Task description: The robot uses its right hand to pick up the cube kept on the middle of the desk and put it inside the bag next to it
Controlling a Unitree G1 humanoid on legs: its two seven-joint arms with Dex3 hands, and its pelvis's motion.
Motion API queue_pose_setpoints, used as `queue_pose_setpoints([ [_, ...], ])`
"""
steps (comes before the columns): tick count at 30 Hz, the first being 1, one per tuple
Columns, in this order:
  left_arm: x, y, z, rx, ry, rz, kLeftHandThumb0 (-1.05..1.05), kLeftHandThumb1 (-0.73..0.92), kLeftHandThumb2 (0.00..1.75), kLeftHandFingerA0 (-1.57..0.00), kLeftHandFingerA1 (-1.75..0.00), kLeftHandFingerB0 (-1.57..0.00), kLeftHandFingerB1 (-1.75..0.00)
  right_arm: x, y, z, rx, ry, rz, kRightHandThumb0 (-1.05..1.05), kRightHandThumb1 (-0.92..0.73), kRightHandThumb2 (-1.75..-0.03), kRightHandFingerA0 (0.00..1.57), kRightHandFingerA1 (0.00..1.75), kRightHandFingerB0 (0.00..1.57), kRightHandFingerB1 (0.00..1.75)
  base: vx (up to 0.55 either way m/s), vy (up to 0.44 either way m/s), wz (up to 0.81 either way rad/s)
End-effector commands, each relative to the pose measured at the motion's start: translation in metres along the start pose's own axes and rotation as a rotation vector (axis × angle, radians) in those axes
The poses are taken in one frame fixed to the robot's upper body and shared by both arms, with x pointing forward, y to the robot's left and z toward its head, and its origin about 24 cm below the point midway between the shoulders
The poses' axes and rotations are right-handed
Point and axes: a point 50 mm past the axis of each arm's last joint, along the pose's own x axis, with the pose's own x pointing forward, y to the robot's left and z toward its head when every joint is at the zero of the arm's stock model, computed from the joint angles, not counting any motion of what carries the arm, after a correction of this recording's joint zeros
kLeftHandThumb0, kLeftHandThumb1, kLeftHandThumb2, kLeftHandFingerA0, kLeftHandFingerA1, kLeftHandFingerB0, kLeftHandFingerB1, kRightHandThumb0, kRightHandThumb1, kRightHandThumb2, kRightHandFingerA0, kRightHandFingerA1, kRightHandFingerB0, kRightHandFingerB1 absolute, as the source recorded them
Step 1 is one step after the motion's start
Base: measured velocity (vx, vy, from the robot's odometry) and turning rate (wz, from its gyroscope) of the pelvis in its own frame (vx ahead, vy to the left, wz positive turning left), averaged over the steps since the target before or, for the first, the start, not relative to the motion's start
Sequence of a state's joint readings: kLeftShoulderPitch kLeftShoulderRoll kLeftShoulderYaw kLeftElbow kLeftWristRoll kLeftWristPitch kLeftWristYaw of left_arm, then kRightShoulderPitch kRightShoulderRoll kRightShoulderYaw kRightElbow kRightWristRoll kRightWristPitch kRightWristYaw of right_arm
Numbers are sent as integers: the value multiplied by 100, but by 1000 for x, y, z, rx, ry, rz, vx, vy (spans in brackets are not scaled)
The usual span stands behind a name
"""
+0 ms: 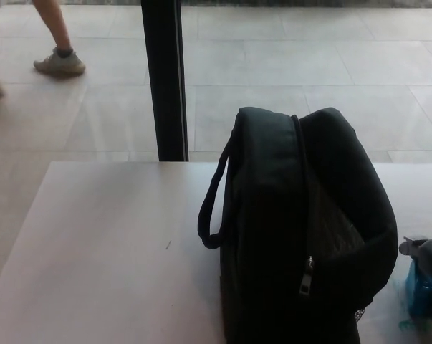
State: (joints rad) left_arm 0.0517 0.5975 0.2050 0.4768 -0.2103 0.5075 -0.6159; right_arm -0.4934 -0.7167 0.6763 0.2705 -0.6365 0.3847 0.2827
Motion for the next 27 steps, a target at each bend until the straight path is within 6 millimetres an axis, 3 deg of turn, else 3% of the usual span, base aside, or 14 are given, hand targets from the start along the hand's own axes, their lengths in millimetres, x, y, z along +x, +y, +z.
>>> queue_pose_setpoints([
  [1,-3,4,6,25,-7,1,-49,64,58,-31,-51,-42,-48,-10,71,-19,-354,-132,-94,-28,-76,-64,78,159,80,89,0,0,0],
  [3,-3,4,6,18,-7,6,-52,65,59,-32,-51,-40,-47,-10,71,-18,-327,-160,-134,-27,-76,-65,79,161,82,95,0,0,0],
  [5,-4,4,6,28,-7,8,-52,64,57,-33,-51,-41,-46,-11,69,-15,-234,-207,-185,-39,-60,-96,115,139,87,121,0,0,0],
  [6,-4,4,6,32,-7,5,-51,65,57,-32,-51,-40,-46,-11,68,-14,-220,-213,-188,-29,-75,-68,86,175,72,148,0,0,0],
  [8,-3,5,6,13,-7,1,-50,62,57,-31,-51,-43,-48,-11,64,-10,-185,-219,-190,-28,-77,-69,85,175,69,155,0,0,0],
  [10,-3,5,6,15,-6,3,-52,60,57,-30,-51,-44,-50,-11,61,-9,-164,-226,-210,-28,-79,-69,85,175,67,153,0,0,0],
  [11,-4,5,6,46,-10,1,-54,60,57,-32,-51,-45,-48,-11,52,-5,-50,-220,-231,-24,-76,-67,82,166,78,96,0,0,0],
  [13,-3,6,5,34,-6,7,-53,60,57,-32,-51,-42,-46,-12,46,-4,26,-219,-264,-22,-67,-77,83,165,83,90,0,0,0],
  [14,-2,6,5,27,-3,9,-53,60,57,-32,-51,-42,-46,-12,43,-4,54,-220,-277,-22,-67,-77,83,165,83,90,0,0,0],
  [15,-2,6,5,24,-5,11,-52,61,58,-32,-50,-43,-47,-14,36,-4,166,-238,-324,-16,-60,-92,83,174,70,142,0,0,0],
  [17,-3,6,5,49,-2,12,-55,61,58,-33,-50,-41,-45,-15,32,-4,227,-257,-372,-20,-49,-103,116,137,91,121,0,0,0],
  [18,-3,6,4,43,-2,13,-55,60,57,-32,-50,-41,-45,-15,26,-6,279,-247,-395,-17,-62,-94,82,175,63,149,0,0,0],
  [23,-3,6,2,42,2,11,-52,63,58,-31,-49,-42,-46,-20,-16,-19,565,-195,-553,-15,-76,-108,73,175,51,175,0,0,0],
  [27,-4,6,1,18,-1,16,-50,65,58,-33,-51,-41,-47,-24,-47,-35,728,-166,-632,-10,-55,-118,83,175,70,155,0,0,0],
])
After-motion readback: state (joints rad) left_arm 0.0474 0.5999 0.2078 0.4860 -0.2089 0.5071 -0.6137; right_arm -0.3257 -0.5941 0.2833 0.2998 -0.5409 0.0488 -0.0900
